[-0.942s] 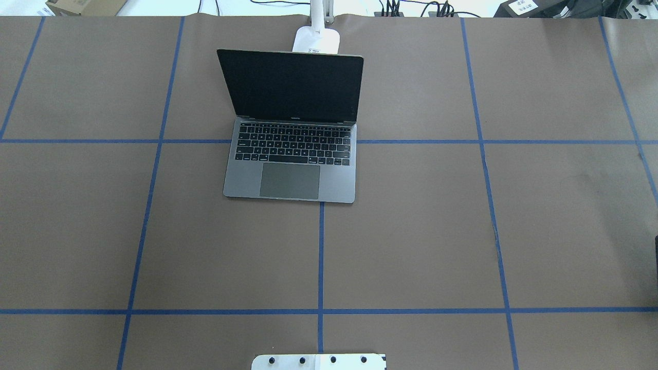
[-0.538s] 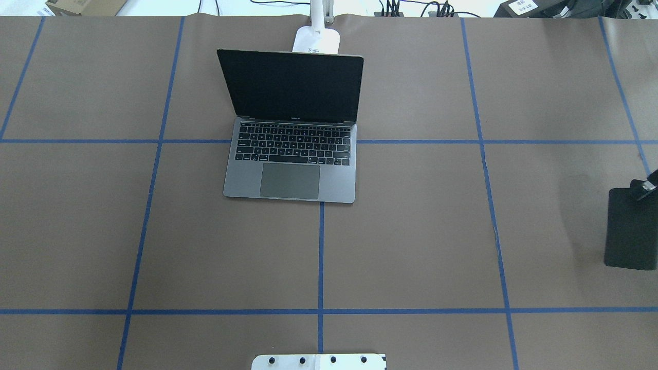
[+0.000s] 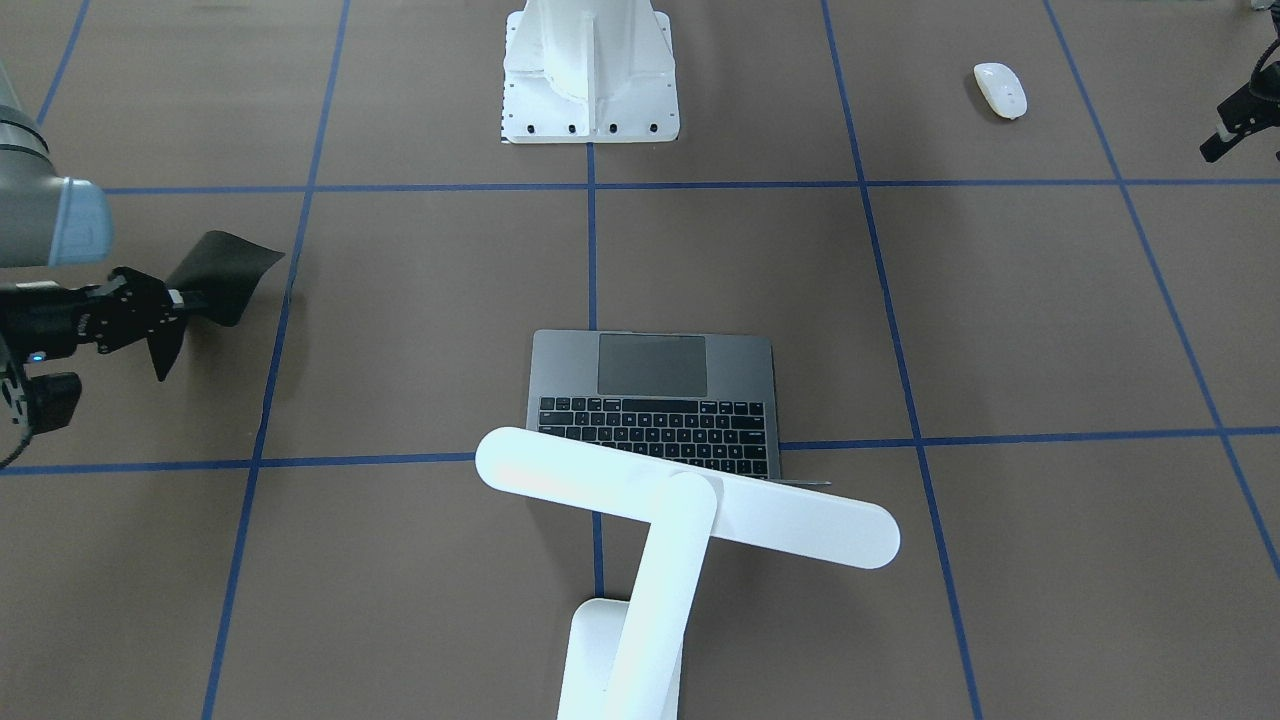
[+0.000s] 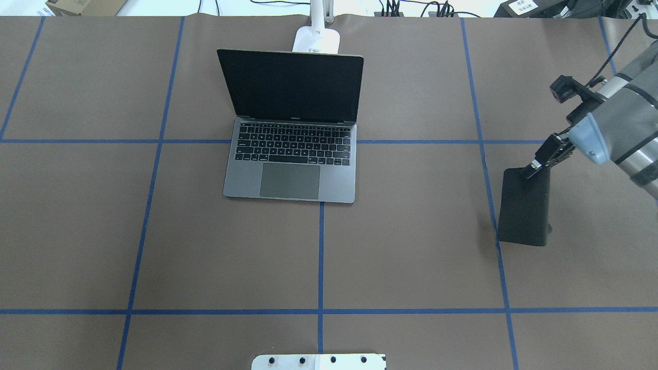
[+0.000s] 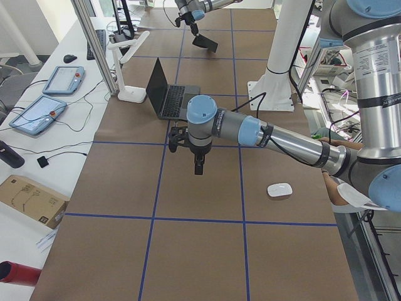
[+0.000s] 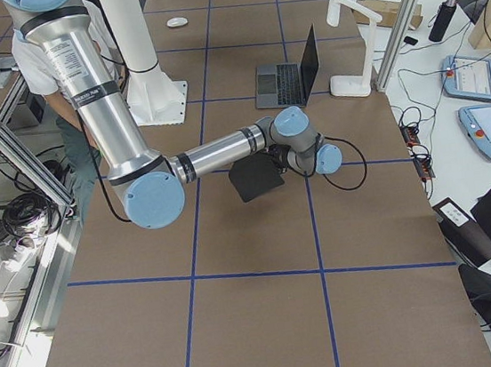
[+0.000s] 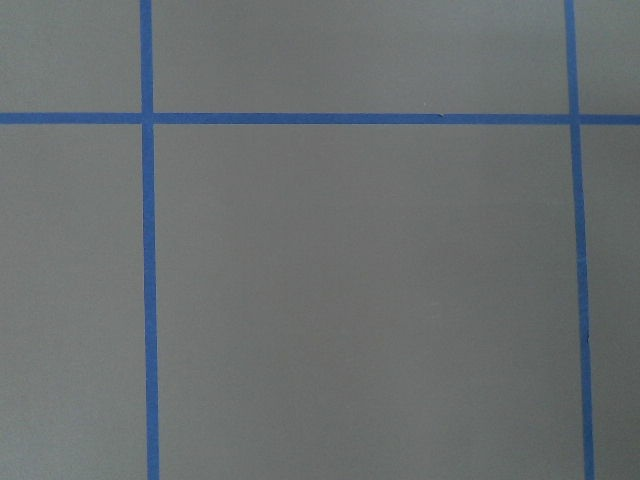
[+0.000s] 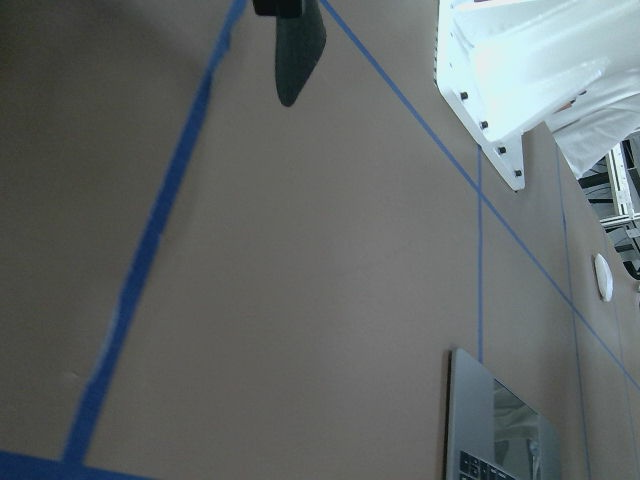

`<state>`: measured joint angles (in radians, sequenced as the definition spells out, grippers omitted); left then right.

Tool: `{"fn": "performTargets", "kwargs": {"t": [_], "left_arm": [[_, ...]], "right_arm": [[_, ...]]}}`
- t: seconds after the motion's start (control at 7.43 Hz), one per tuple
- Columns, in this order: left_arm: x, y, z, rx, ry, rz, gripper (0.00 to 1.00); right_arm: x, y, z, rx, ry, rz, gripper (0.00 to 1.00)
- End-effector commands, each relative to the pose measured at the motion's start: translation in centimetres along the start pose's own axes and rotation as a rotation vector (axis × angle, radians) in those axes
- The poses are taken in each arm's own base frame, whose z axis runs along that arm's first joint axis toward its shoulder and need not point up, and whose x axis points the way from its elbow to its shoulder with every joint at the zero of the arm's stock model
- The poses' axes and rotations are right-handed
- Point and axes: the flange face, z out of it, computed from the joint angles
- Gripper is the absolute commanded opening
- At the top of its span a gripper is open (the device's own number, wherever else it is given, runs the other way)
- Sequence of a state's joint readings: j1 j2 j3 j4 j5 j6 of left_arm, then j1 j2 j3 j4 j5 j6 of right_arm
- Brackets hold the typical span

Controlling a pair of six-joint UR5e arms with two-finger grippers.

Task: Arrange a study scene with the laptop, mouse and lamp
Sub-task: 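Carry the black mouse pad with the right gripper beside the laptop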

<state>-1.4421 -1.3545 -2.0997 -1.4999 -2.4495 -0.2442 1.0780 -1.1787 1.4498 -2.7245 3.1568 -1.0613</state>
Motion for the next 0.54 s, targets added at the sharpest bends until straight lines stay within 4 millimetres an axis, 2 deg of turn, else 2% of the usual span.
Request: {"fn": "performTargets", "kwargs": {"t": [0.0,0.4], "left_arm": [[0.0,-0.1,0.0,0.0,0.0,-0.001,1.0],[0.2,-0.3,0.0,0.002,0.001,-0.007,1.0]], "right_arm": [[0.2,-4.5,4.5,0.022,-0.068,-0.019,0.0],[-2.4,-9.8,6.5,0.06,-0.111,-0.031,0.0]]}}
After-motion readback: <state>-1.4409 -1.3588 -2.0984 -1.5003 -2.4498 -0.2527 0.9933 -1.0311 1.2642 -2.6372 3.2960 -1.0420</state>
